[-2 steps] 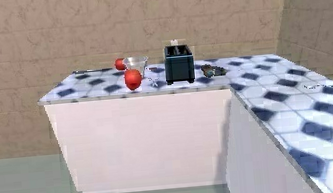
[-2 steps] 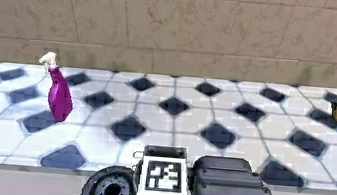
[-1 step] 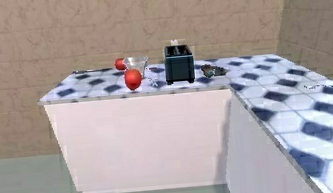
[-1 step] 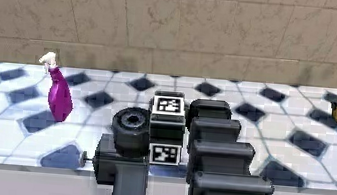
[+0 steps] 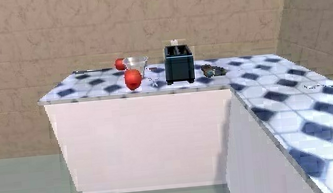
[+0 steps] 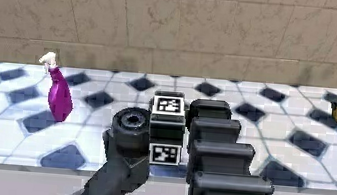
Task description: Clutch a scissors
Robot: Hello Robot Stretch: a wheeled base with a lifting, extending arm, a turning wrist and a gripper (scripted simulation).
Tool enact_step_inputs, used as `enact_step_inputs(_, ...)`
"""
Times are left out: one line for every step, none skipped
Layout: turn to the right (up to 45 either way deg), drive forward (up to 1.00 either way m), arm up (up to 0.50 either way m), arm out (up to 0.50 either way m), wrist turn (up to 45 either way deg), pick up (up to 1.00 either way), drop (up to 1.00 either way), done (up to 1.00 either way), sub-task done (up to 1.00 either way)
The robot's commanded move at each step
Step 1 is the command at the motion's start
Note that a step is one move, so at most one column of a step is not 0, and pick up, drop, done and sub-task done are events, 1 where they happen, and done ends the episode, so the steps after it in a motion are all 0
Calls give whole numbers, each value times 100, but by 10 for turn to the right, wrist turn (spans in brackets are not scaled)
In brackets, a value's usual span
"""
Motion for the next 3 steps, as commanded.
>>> enact_step_inputs(0,0,0,0,450,0,0,0,0)
enact_step_inputs(0,0,0,0,450,0,0,0,0)
enact_step_inputs(0,0,0,0,330,0,0,0,0)
